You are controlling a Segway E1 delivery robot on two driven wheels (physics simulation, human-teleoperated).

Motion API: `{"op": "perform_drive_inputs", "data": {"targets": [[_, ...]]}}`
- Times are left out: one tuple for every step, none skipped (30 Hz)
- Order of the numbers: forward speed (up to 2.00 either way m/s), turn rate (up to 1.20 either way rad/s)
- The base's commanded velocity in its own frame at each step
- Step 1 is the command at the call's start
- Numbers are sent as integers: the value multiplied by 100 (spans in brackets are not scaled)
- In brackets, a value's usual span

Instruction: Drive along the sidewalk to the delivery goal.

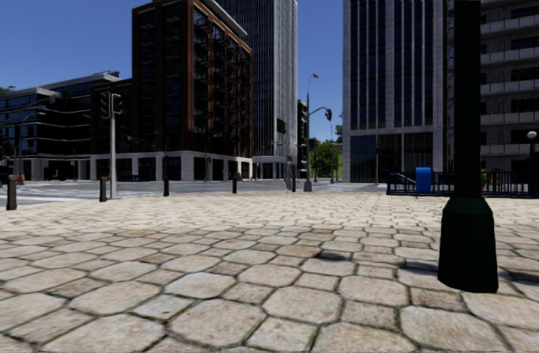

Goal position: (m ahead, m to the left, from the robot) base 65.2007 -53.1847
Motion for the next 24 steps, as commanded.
{"op": "perform_drive_inputs", "data": {"targets": [[200, 0], [200, 0], [200, 0], [200, 0], [200, 0], [200, 0], [200, 0], [200, 0], [200, 0], [200, 0], [200, 0], [200, 0], [200, 0], [200, 0], [200, 0], [200, 0], [200, 0], [200, 0], [200, 0], [200, 0], [200, 0], [200, 0], [200, 0], [200, 0]]}}
